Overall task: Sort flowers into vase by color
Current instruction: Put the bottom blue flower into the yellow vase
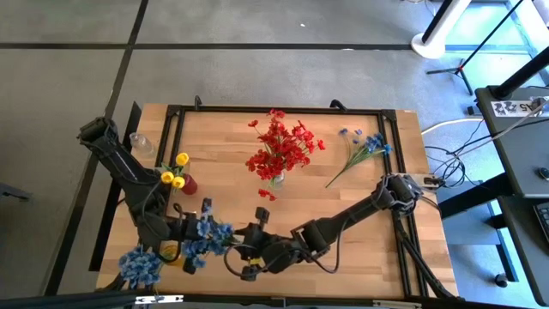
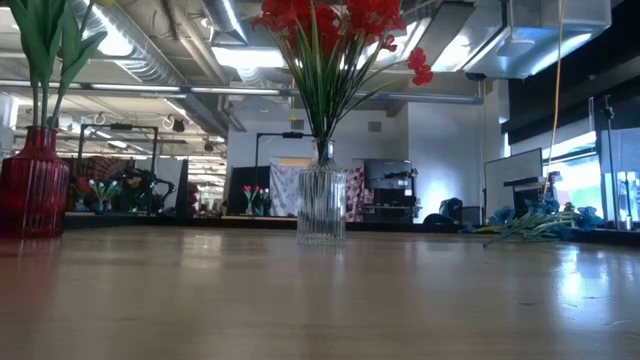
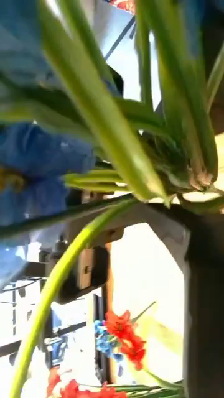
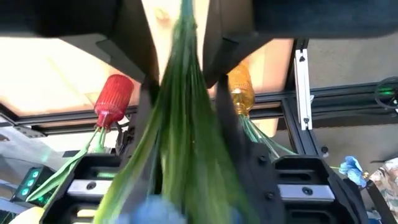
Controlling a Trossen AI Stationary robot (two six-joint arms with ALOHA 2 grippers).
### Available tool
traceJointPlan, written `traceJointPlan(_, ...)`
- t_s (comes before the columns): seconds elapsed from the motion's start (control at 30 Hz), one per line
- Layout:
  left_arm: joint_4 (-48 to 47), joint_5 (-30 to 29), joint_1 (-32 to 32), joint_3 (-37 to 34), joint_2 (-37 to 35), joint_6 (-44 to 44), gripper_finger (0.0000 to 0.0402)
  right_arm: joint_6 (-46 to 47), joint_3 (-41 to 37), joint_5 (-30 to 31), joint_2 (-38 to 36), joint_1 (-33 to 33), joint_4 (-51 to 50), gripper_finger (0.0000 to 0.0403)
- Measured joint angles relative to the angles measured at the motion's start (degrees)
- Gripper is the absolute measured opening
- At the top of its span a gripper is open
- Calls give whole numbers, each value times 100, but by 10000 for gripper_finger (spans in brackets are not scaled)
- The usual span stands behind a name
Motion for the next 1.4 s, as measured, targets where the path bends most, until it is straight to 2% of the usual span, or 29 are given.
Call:
traceJointPlan(0.17,-227,-188,49,0,-4,-255,29,-128,-2,-11,0,38,164,176)
traceJointPlan(0.2,-220,-210,52,-2,-1,-258,18,-143,-2,-43,0,54,157,186)
traceJointPlan(0.4,-553,-131,-61,219,-237,-274,10,-349,-2,-66,-68,282,225,223)
traceJointPlan(0.5,-1741,-195,-235,889,-328,-520,7,-512,0,108,-154,540,201,227)
traceJointPlan(0.63,-4162,73,-455,1974,-307,-1668,6,-590,0,460,-155,879,110,227)
traceJointPlan(0.73,-5409,526,-633,2399,-297,-2578,6,-567,0,882,-153,1027,-55,227)
traceJointPlan(0.83,-6240,633,-883,2611,-295,-3432,7,-549,0,1446,-151,1172,-251,227)
traceJointPlan(0.97,-6807,529,-1319,2730,-298,-4296,7,-543,0,2048,-151,1284,-330,227)
traceJointPlan(1.1,-6956,401,-1948,2739,-391,-4868,7,-519,0,2185,-151,1290,-359,227)
traceJointPlan(1.4,-7770,-956,-3429,2742,-520,-5933,7,-359,0,2275,-151,1268,-463,227)
